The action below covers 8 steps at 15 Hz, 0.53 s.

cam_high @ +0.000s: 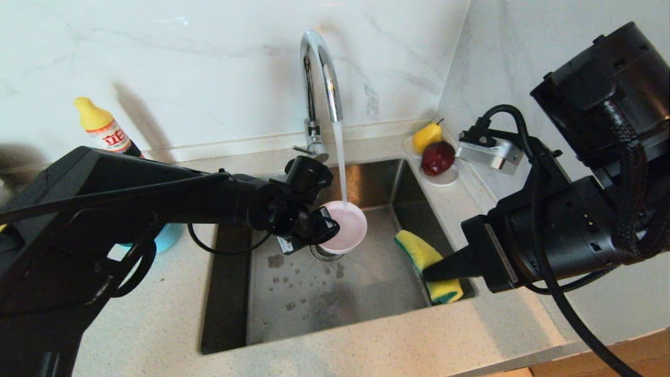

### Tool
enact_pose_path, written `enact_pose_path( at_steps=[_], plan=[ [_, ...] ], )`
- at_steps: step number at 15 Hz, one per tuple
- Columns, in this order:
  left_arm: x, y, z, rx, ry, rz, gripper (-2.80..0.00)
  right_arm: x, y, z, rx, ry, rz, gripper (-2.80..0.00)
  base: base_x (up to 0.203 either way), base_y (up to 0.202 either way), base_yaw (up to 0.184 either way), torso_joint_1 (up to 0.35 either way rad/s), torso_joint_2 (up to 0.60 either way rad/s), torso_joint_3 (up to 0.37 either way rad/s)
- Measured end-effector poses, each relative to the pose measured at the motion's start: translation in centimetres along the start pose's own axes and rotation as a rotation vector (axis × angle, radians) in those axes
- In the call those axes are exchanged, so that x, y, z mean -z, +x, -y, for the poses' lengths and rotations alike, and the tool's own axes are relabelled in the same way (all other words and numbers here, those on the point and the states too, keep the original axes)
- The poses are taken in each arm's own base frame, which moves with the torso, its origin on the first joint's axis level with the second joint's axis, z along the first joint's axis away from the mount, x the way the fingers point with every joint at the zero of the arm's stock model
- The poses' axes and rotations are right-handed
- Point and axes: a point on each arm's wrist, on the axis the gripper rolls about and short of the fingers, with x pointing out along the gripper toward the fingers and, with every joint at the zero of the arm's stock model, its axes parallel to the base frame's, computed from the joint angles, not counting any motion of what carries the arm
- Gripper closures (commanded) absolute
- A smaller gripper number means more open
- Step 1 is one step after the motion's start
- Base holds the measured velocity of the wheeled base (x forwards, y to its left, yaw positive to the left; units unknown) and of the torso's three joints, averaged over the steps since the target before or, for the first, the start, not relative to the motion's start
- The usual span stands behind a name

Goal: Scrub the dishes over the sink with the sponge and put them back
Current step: Rinse the bowl

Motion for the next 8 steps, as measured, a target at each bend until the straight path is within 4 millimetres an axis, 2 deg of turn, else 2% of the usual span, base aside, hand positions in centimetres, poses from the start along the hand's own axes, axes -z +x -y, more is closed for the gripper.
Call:
enact_pose_path(
  at_steps=[5, 8],
  plan=[
    [-0.1, -0.8, -0.6, -0.031, 0.006, 0.001, 0.0, 0.1, 0.1, 0.1, 0.003, 0.001, -0.005, 0.0, 0.0, 0.0, 0.0, 0.0, 0.0, 0.0],
    [-1.7, -2.0, -2.0, -0.109, 0.0, 0.108, 0.0, 0.1, 0.2, 0.1, 0.001, -0.001, 0.009, 0.0, 0.0, 0.0, 0.0, 0.0, 0.0, 0.0]
  ],
)
